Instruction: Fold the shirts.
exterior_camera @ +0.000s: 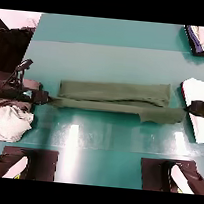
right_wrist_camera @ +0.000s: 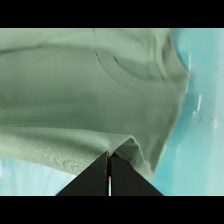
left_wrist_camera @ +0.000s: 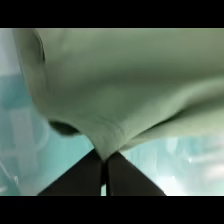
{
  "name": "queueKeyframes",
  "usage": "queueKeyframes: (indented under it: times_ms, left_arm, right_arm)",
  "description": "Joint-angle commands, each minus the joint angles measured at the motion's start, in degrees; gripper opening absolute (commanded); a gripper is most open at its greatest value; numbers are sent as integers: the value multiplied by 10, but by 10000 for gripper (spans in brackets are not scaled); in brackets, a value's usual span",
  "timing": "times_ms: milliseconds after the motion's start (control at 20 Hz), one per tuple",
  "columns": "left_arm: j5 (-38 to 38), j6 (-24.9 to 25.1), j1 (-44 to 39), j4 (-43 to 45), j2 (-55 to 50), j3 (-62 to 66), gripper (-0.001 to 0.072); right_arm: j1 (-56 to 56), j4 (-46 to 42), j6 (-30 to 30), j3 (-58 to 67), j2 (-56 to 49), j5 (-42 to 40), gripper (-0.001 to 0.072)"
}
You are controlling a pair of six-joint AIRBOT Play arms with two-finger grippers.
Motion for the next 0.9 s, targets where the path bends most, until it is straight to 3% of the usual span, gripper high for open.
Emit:
queueKeyframes:
  times_ms: [0,300,400,450,550,650,700,850]
  left_arm:
    - [82,-5,0,-7,-51,2,21]
    - [192,-7,0,-32,-136,2,26]
    - [245,-30,0,-46,-151,3,469]
    - [265,-43,1,-47,-156,8,517]
    - [297,-55,1,-52,-162,26,517]
    - [297,-54,1,-52,-162,54,516]
    - [283,-53,1,-51,-162,68,516]
    - [219,-48,1,-52,-162,88,516]
  right_arm:
    - [46,5,0,42,-111,-42,21]
    - [78,11,6,104,-240,-96,23]
    - [77,19,38,127,-270,-126,24]
    - [77,38,47,134,-281,-148,24]
    - [70,79,49,146,-296,-185,48]
    - [62,91,48,154,-299,-201,442]
    - [55,91,46,160,-299,-195,491]
    - [17,91,-12,167,-299,-119,491]
